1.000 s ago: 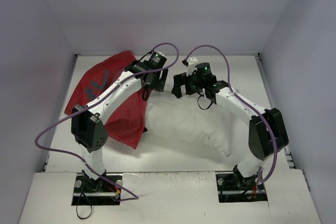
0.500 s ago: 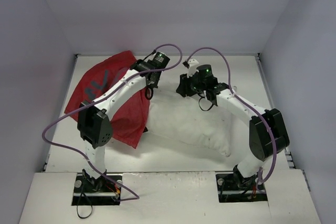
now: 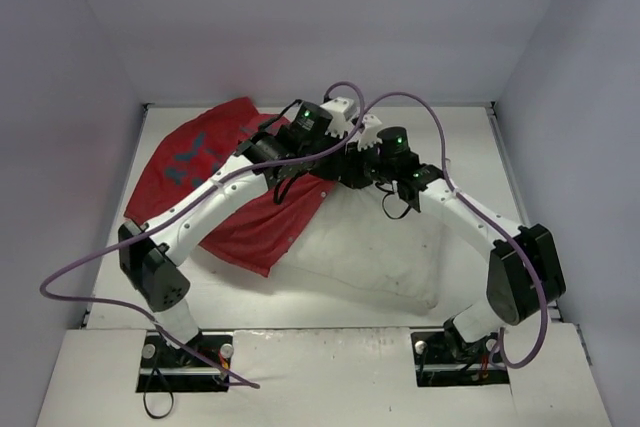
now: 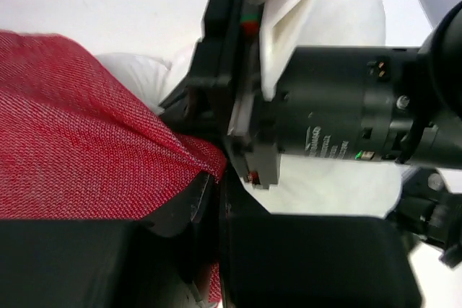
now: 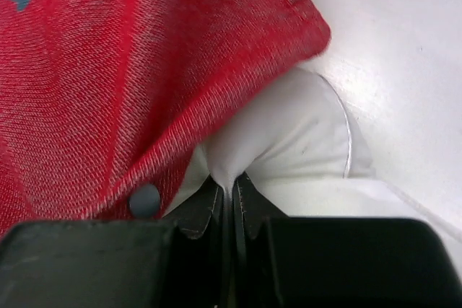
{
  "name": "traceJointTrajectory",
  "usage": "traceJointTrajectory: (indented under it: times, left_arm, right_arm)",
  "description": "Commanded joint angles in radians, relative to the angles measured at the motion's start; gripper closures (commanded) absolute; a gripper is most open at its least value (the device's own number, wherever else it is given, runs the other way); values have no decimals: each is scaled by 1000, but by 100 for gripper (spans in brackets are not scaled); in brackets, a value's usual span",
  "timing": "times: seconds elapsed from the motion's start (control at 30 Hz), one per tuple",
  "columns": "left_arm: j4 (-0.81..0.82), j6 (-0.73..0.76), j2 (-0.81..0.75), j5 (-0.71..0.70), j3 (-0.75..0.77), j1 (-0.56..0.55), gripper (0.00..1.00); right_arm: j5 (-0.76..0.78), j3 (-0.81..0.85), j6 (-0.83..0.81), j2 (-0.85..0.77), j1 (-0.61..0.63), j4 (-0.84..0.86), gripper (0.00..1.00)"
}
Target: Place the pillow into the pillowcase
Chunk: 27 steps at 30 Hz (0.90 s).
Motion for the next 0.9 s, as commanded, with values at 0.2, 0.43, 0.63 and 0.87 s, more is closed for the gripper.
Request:
traceJointTrajectory:
  times: [0.2, 0.43, 0.63, 0.87]
  left_arm:
    - [178, -105, -134, 45, -154, 127, 39]
    - [36, -17, -390, -225, -265, 97, 25]
    - [-5, -83, -583, -313, -543, 12, 25]
    - [-16, -200, -630, -307, -772, -17, 25]
  right_arm:
    - [120, -119, 135, -114, 23, 127, 100]
    - [102, -93, -62, -187, 23, 28, 55]
    - [90, -29, -228, -260, 25, -97, 24]
    - [9, -65, -319, -273, 86, -147, 18]
